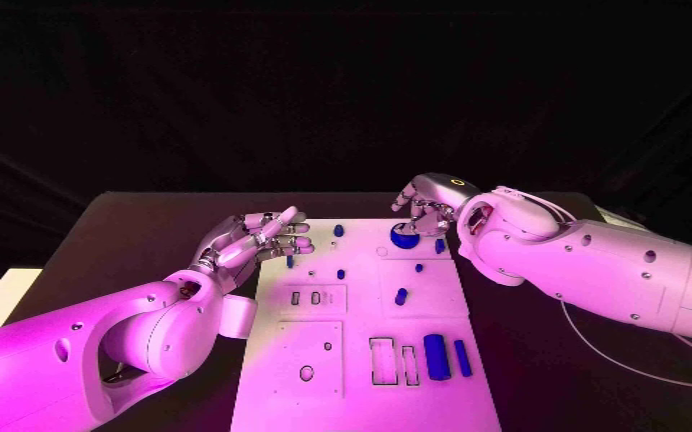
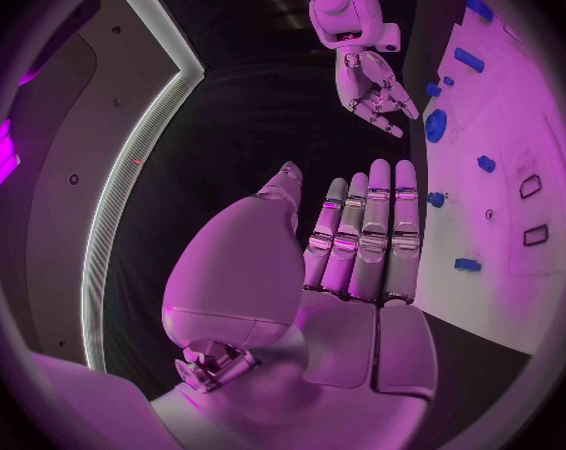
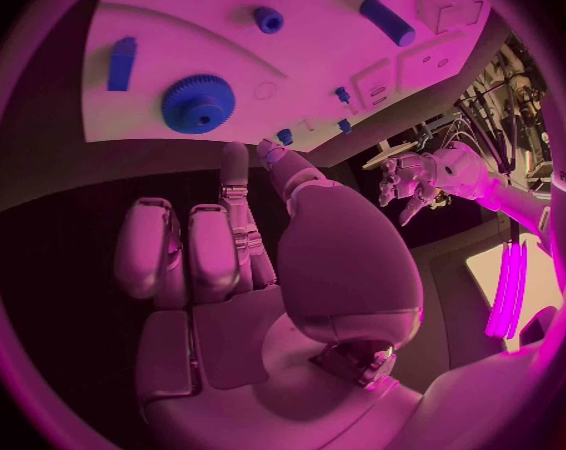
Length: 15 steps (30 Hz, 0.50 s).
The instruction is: Assemble the parts on the task board
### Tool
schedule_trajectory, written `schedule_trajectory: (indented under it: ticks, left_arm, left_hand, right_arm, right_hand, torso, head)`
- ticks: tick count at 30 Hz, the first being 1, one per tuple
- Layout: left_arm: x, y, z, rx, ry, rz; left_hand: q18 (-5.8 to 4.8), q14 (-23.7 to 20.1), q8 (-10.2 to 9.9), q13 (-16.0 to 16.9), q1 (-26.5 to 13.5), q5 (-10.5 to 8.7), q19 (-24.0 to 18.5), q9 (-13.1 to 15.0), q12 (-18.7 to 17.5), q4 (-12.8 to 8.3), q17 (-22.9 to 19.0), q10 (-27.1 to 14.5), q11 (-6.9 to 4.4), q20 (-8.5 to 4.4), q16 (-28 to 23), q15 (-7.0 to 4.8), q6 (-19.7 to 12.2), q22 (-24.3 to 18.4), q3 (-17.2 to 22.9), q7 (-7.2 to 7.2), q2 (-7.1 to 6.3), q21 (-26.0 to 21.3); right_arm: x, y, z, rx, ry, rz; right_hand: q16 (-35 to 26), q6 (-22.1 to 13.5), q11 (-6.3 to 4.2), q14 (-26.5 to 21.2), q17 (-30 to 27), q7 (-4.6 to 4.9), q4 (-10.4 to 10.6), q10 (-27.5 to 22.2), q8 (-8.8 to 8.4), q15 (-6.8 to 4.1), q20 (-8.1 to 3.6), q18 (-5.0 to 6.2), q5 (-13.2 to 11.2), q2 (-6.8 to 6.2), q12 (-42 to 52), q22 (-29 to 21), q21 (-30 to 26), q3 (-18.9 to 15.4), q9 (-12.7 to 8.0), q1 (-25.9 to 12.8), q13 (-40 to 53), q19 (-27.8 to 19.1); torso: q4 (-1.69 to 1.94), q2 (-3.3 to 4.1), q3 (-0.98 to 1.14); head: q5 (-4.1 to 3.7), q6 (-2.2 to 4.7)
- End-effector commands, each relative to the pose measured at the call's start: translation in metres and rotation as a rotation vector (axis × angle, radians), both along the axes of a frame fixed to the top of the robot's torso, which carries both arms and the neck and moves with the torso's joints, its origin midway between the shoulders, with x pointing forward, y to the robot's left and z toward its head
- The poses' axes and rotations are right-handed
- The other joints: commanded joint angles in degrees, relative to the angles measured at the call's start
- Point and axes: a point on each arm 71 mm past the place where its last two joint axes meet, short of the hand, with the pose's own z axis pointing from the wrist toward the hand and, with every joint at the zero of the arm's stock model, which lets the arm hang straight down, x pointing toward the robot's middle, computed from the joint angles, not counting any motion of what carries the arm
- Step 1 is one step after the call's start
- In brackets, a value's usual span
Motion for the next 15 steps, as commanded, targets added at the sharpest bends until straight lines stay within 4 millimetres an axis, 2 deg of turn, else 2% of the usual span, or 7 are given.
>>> schedule_trajectory:
  ticks: [1, 2, 3, 6, 10, 13, 15]
  left_arm:
    - [0.000, -0.002, 0.002, -0.016, -0.006, -0.027]
    - [0.000, -0.003, 0.002, -0.017, -0.006, -0.027]
    - [0.000, -0.002, 0.002, -0.017, -0.006, -0.027]
    - [0.000, -0.002, 0.002, -0.017, -0.007, -0.026]
    - [0.000, -0.001, 0.001, -0.016, -0.008, -0.024]
    - [0.000, -0.001, 0.001, -0.017, -0.009, -0.024]
    - [0.000, -0.001, 0.002, -0.018, -0.010, -0.024]
  left_hand:
    - [0.61, -0.1, -0.4, -0.1, 0.4, -0.24, -0.2, -0.1, -0.2, -0.3, 0.1, -0.2, 0.35, 0.25, -0.2, 0.39, -0.1, -0.1, 0.0, 0.17, 0.22, -0.4]
    - [0.61, -0.1, -0.4, -0.1, 0.4, -0.24, -0.2, -0.1, -0.2, -0.3, 0.1, -0.2, 0.35, 0.25, -0.2, 0.39, -0.1, -0.1, 0.0, 0.17, 0.22, -0.4]
    - [0.61, -0.1, -0.4, -0.1, 0.4, -0.24, -0.2, -0.1, -0.2, -0.3, 0.1, -0.2, 0.35, 0.25, -0.2, 0.39, -0.1, -0.1, 0.0, 0.17, 0.22, -0.4]
    - [0.61, -0.1, -0.4, -0.1, 0.4, -0.24, -0.2, -0.1, -0.2, -0.3, 0.1, -0.2, 0.35, 0.25, -0.2, 0.39, -0.1, -0.1, 0.0, 0.17, 0.23, -0.4]
    - [0.61, -0.1, -0.4, -0.1, 0.4, -0.24, -0.2, -0.1, -0.2, -0.3, 0.1, -0.1, 0.35, 0.25, -0.3, 0.39, 0.0, -0.1, 0.0, 0.16, 0.24, -0.4]
    - [0.61, -0.1, -0.4, -0.1, 0.4, -0.24, -0.2, -0.1, -0.2, -0.3, 0.1, -0.1, 0.35, 0.25, -0.3, 0.39, 0.0, -0.1, 0.0, 0.16, 0.24, -0.4]
    - [0.61, -0.1, -0.4, -0.1, 0.4, -0.24, -0.2, -0.1, -0.2, -0.3, 0.1, -0.1, 0.35, 0.25, -0.3, 0.39, 0.0, -0.1, 0.0, 0.16, 0.24, -0.4]
  right_arm:
    - [0.000, -0.013, -0.005, 0.055, 0.125, -0.069]
    - [0.001, -0.018, -0.006, 0.047, 0.137, -0.083]
    - [0.002, -0.021, -0.007, 0.041, 0.146, -0.092]
    - [0.005, -0.026, -0.009, 0.024, 0.167, -0.112]
    - [0.009, -0.026, -0.012, -0.001, 0.178, -0.125]
    - [0.012, -0.024, -0.015, -0.013, 0.182, -0.129]
    - [0.014, -0.022, -0.017, -0.017, 0.186, -0.129]
  right_hand:
    - [7.0, -0.8, 0.12, 3.6, 10.2, -0.26, 1.2, -0.1, -0.19, 0.02, -0.54, -1.11, 0.4, 0.13, 22.2, 4.9, 2.7, -3.7, -0.2, 0.8, 24.2, 2.6]
    - [8.8, -0.9, 0.76, 3.3, 12.7, -0.39, 1.6, -4.8, 0.33, 0.53, 0.29, -1.41, 0.8, 0.90, 31.6, 6.2, 3.4, -6.2, 0.0, 3.1, 35.6, 2.9]
    - [9.9, -1.4, 0.83, 3.4, 14.5, 0.25, 2.7, -4.7, 0.23, 0.72, 0.46, -1.50, 0.5, 1.82, 36.8, 7.1, 3.9, -7.4, -0.1, 2.8, 41.2, 3.2]
    - [12.9, -2.3, 1.19, 4.4, 20.2, 0.83, 3.5, -1.2, 0.02, 1.15, 0.94, -2.14, 0.4, 2.51, 48.0, 10.3, 5.3, -8.9, -0.2, 3.3, 53.1, 5.0]
    - [14.1, -3.4, 1.84, 4.7, 22.5, 1.44, 4.1, -0.6, 0.00, 1.76, 1.57, -2.38, 0.4, 3.24, 52.7, 12.0, 6.0, -10.8, -0.2, 4.4, 58.7, 5.7]
    - [14.3, -3.6, 1.92, 4.7, 22.7, 1.51, 4.2, -0.5, -0.02, 1.85, 1.65, -2.42, 0.3, 3.41, 53.2, 12.2, 6.2, -11.0, -0.2, 4.7, 59.3, 5.8]
    - [14.3, -3.7, 1.97, 4.7, 22.9, 1.56, 4.3, -0.5, -0.02, 1.90, 1.71, -2.45, 0.3, 3.51, 53.5, 12.4, 6.2, -11.2, -0.2, 4.8, 59.6, 5.9]
  torso:
    - [-0.54, -0.13, 0.10]
    - [-0.57, -0.14, 0.13]
    - [-0.59, -0.14, 0.16]
    - [-0.48, -0.10, 0.10]
    - [-0.40, -0.08, 0.05]
    - [-0.29, -0.04, 0.10]
    - [-0.26, -0.03, 0.03]
  head:
    - [-0.06, 0.10]
    - [-0.07, 0.09]
    - [-0.10, 0.10]
    - [-0.45, 0.31]
    - [-0.51, 0.28]
    - [-0.51, 0.12]
    - [-0.43, 0.00]
